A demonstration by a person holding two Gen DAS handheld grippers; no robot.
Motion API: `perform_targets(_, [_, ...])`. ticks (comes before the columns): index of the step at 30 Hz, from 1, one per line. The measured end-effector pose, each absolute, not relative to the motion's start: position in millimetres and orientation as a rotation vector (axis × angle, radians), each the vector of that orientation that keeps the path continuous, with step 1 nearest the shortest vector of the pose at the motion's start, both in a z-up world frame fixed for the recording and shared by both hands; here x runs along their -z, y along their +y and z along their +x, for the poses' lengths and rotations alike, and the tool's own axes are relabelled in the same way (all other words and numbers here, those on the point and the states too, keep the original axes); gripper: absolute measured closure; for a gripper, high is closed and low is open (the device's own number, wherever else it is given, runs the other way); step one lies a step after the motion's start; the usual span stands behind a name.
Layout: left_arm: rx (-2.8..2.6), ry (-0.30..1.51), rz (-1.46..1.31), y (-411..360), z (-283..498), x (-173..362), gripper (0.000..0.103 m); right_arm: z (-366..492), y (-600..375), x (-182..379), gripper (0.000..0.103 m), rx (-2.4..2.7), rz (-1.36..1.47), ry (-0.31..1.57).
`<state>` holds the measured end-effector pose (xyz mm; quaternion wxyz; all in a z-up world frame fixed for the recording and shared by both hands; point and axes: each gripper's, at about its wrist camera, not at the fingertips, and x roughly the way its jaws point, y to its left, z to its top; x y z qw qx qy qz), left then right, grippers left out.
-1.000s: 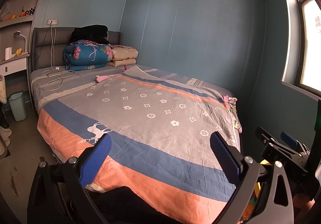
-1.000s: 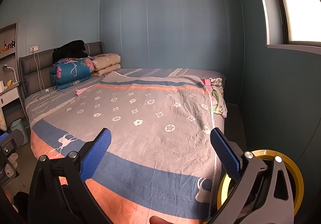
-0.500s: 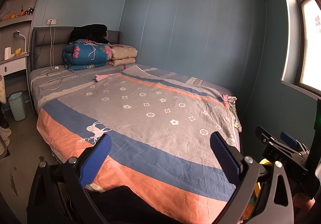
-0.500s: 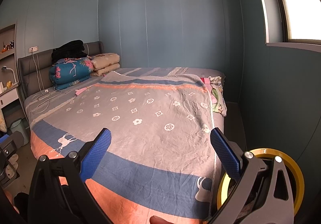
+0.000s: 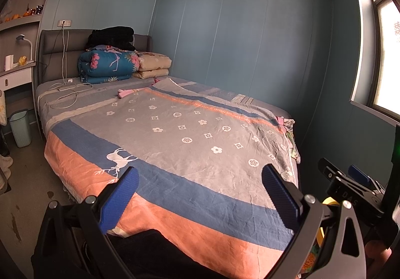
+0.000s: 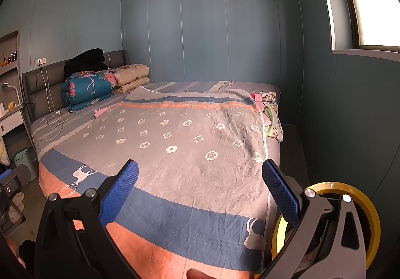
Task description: Collect trash
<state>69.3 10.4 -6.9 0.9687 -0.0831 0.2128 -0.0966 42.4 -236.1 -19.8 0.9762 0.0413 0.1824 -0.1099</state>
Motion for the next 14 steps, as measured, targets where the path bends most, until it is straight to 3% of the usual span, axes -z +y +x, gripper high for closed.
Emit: perform_targets(14, [0.186,0.437,-0.171,11.2,71.4,6.6,0.008,44.5,-233.2,21.3,0.008,0.218,0.086,0.381])
